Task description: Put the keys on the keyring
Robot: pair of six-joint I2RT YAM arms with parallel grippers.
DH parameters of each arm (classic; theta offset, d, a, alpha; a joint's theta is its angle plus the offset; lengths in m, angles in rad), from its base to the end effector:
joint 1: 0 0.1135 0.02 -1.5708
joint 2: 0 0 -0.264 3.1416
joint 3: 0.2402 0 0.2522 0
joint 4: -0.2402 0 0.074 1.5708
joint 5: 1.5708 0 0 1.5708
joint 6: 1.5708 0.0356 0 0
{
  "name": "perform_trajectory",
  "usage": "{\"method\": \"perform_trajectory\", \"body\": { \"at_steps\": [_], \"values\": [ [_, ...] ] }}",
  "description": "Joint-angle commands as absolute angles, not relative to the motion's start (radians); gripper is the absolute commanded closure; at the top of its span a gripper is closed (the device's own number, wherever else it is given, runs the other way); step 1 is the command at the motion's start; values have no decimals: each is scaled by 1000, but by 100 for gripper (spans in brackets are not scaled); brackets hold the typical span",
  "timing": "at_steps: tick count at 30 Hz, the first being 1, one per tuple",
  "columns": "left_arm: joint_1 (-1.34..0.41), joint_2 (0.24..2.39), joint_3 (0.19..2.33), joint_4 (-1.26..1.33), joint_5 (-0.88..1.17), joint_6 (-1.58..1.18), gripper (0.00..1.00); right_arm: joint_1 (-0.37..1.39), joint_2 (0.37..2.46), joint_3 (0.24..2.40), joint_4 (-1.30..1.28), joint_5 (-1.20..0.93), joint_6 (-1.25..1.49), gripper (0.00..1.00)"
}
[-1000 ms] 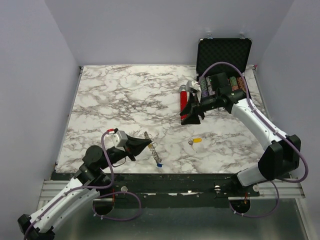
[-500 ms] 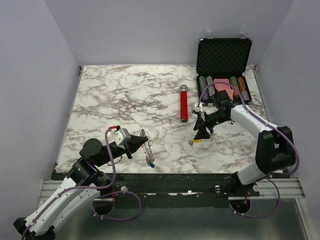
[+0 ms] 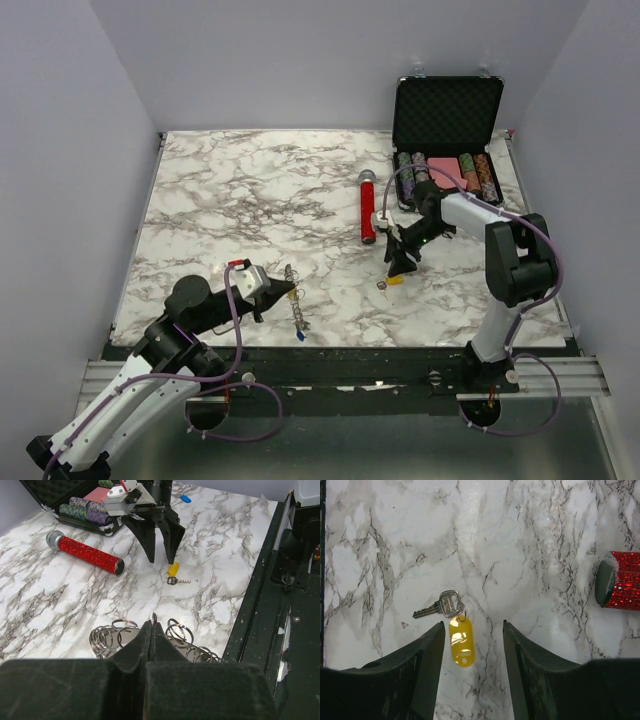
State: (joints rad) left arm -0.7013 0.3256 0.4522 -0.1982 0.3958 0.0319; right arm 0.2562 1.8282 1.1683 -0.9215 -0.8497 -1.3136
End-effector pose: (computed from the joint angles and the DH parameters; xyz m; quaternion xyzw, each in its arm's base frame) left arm 0.0766 -0.0827 0.2808 0.3823 0.6220 -0.3554 0.5837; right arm 0.2994 0.1061 0.1685 -0.6424 0.6461 0.3583 0.2037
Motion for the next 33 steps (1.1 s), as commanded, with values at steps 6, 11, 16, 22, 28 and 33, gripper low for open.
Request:
{"method": "perform_trajectory", "body": {
  "at_steps": [6,11,16,22,28,33],
  "values": [
    [-698,327,495,-198,428,63,100,328,1922,1243,-1020,-740,-1368,43],
    [-698,333,497,-201,428,64,100,356,1928,1250,-1025,-707,-1355,44],
    [-695,334,497,-199,431,64,100,367,1939,1270,-1038,-664,-1341,48],
    [-696,333,495,-199,431,63,100,377,1944,1289,-1058,-649,-1339,52],
    [-696,333,495,-199,430,64,100,402,1967,1295,-1068,-643,-1338,54],
    [-695,334,495,-199,433,64,100,417,1982,1307,-1083,-630,-1336,56]
  ]
}}
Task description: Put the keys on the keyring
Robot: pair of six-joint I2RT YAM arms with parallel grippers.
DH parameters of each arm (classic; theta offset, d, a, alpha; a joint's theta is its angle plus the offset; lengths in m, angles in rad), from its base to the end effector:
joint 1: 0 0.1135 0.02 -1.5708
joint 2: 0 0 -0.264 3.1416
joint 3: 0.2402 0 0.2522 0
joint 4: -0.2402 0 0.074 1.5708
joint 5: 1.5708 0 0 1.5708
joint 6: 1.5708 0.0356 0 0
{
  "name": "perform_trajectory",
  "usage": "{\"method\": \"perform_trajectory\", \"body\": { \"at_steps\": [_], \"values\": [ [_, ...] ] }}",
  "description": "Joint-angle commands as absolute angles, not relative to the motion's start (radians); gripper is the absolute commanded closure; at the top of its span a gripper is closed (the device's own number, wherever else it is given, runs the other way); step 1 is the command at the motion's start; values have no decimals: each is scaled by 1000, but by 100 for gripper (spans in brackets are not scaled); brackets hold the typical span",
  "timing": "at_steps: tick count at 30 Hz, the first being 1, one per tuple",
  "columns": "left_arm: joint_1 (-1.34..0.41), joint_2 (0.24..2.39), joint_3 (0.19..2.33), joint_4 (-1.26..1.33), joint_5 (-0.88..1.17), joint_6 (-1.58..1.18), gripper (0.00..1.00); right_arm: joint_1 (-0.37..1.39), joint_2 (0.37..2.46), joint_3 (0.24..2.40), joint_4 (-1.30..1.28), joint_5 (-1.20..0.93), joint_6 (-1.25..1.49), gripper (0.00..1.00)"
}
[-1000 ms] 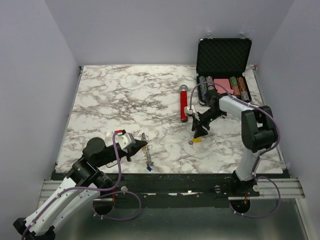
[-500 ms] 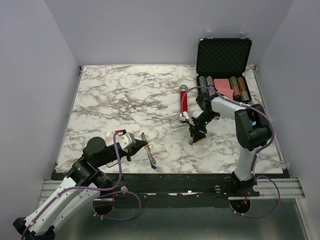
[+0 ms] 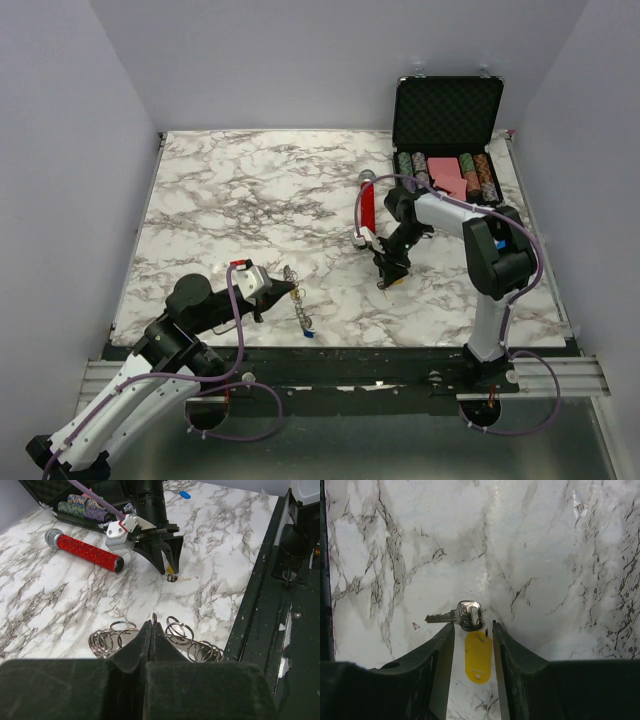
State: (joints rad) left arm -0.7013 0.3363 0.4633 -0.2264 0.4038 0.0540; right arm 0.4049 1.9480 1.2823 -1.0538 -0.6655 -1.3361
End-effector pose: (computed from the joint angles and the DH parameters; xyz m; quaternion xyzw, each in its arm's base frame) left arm 0.0768 -0.0832 0.2806 0.3929 0.6255 -0.3500 0.5761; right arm 0.2963 0.1509 0.1540 -0.7051 0.6260 0.3226 0.0835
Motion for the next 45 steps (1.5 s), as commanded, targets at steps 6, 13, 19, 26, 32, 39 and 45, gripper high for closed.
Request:
{"method": "perform_trajectory", "body": {
  "at_steps": [6,13,19,26,32,39,45],
  "values": [
    [-695,336,494,-199,436,64,100,417,1979,1304,-1077,-617,-1327,58],
    [-693,337,495,-198,437,64,100,419,1983,1304,-1078,-614,-1325,65],
    [-695,336,494,-198,439,63,100,417,1987,1307,-1077,-617,-1324,72],
    [-692,339,492,-196,439,63,100,419,1985,1310,-1075,-617,-1318,79],
    [-692,337,491,-196,439,61,100,419,1977,1312,-1072,-617,-1312,95],
    [-690,334,486,-190,443,58,100,419,1942,1318,-1068,-635,-1278,100],
    [-687,299,460,-126,471,31,100,417,1841,1347,-1077,-728,-1232,100]
  ]
}}
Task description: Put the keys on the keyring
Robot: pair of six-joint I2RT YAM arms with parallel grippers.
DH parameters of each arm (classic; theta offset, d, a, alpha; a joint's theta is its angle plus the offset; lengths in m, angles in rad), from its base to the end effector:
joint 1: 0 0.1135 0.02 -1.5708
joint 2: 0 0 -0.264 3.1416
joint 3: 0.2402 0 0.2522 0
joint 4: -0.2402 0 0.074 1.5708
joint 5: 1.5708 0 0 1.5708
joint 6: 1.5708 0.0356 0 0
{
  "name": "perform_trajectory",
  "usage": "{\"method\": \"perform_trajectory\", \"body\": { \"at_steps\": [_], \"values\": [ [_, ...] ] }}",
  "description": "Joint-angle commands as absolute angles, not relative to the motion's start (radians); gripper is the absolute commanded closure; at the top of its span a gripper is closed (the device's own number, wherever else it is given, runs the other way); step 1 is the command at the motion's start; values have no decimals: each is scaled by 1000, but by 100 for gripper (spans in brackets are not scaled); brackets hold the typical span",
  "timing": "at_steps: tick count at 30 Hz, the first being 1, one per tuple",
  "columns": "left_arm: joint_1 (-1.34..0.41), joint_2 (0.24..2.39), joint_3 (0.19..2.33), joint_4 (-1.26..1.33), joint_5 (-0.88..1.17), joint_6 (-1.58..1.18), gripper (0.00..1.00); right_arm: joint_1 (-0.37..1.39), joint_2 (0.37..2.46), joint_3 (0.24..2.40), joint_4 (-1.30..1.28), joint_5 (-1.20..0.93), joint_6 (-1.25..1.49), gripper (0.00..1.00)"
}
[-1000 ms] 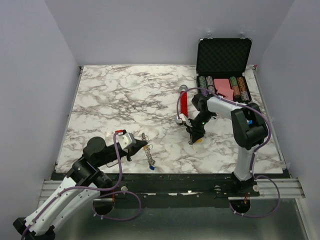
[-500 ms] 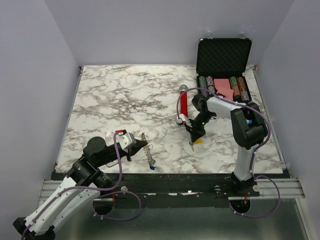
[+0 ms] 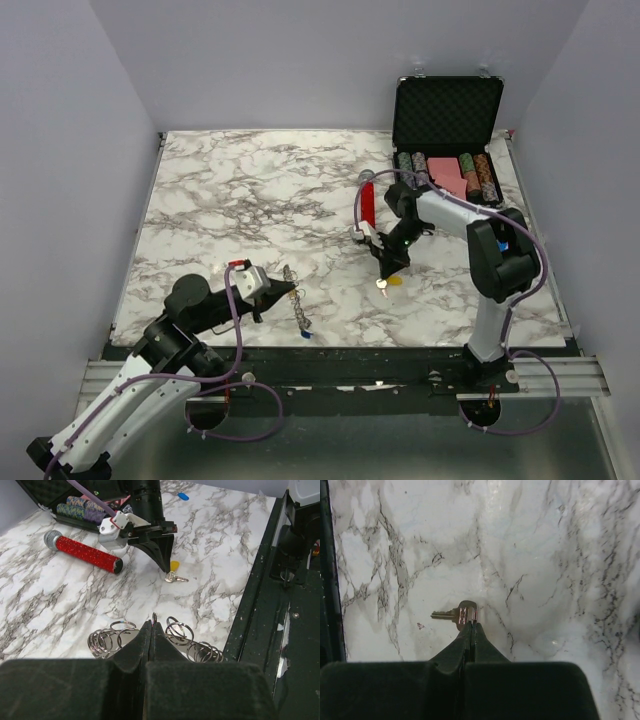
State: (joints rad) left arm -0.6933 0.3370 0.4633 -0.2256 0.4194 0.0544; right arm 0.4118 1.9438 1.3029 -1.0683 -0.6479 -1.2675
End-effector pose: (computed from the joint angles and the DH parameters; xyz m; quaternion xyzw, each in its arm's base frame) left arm 0.0771 -0.0829 0.2806 0.3949 0.6240 -0.3527 0.5748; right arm 0.2978 0.1535 0.1596 -0.6893 0.6479 0.3161 0.0721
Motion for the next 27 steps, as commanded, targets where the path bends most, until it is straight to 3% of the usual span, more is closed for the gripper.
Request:
{"method": "perform_trajectory", "body": {
  "at_steps": [1,7,16,18,19,21,24,25,27],
  "values": [
    [-687,288,451,-100,479,22,100,414,1812,1347,-1069,-751,-1221,100],
    [-687,244,354,173,563,-67,100,411,1636,1388,-1045,-931,-1119,100],
    [-690,452,419,412,583,-158,100,420,1565,1425,-984,-1428,-880,100],
    [-690,485,443,423,577,-167,100,478,1565,1444,-982,-1294,-918,100],
    [-690,501,452,425,575,-170,100,514,1534,1395,-800,-1163,-731,100],
    [-690,529,463,422,571,-173,100,514,1465,1293,-587,-1164,-585,100],
    [-692,566,462,434,568,-186,100,517,1540,1394,-843,-1351,-765,100],
    [-693,577,460,439,569,-193,100,518,1563,1432,-929,-1330,-838,100],
    [-693,586,451,442,560,-198,100,517,1546,1407,-753,-1138,-615,100]
  ]
}}
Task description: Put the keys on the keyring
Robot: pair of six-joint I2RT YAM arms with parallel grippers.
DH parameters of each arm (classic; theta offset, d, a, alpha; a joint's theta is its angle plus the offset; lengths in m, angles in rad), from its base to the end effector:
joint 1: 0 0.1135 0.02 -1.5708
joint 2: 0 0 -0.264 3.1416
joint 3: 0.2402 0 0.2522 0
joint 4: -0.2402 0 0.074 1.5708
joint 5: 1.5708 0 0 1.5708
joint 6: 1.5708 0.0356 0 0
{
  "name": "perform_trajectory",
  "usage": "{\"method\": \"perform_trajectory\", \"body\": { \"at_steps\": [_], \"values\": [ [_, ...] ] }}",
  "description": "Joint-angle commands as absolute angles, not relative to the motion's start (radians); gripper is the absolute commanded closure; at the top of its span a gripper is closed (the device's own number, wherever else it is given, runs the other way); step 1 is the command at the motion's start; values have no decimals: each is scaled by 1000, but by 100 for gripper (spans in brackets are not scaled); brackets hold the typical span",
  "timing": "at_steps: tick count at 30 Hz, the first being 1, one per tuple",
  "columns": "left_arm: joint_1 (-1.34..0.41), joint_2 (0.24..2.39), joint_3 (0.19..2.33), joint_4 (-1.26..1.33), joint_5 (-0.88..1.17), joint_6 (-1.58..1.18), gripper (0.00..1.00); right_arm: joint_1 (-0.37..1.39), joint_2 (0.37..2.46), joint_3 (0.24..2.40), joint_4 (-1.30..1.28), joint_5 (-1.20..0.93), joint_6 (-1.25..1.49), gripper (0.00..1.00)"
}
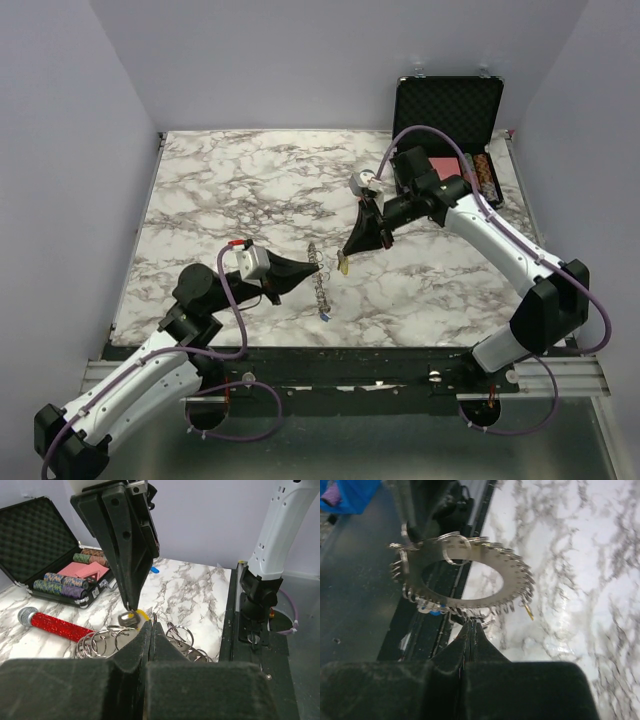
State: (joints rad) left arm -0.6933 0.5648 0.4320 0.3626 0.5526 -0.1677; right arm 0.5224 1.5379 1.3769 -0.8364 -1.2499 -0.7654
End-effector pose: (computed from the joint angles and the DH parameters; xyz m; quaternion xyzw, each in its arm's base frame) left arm 0.1029 -0.1098 0.3056 0.3617 0.5218 -0.4686 0.6143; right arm 0.2509 0.1834 0.3257 -0.5993 0.5228 0.5292 0.2957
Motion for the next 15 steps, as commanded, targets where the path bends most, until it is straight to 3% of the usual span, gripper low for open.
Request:
{"method": "perform_trajectory", "body": {
  "at_steps": [1,2,5,7,8,9,12,15],
  "values": [
    [-693,581,443,440,554,-199,100,517,1516,1349,-600,-1056,-462,100],
    [-693,575,433,439,546,-199,100,506,1487,1312,-547,-1045,-434,100],
    [-693,546,402,431,528,-201,100,469,1491,1262,-650,-1447,-561,100],
    [-693,540,388,431,526,-204,100,517,1487,1270,-675,-1314,-623,100],
    [-693,543,390,428,529,-206,100,537,1471,1246,-576,-1161,-539,100],
    [-693,548,388,426,529,-207,100,532,1451,1227,-511,-1140,-491,100],
    [-695,561,393,439,532,-212,100,521,1476,1301,-598,-1361,-546,100],
    [-693,564,394,459,522,-213,100,535,1489,1348,-630,-1367,-560,100]
  ]
}}
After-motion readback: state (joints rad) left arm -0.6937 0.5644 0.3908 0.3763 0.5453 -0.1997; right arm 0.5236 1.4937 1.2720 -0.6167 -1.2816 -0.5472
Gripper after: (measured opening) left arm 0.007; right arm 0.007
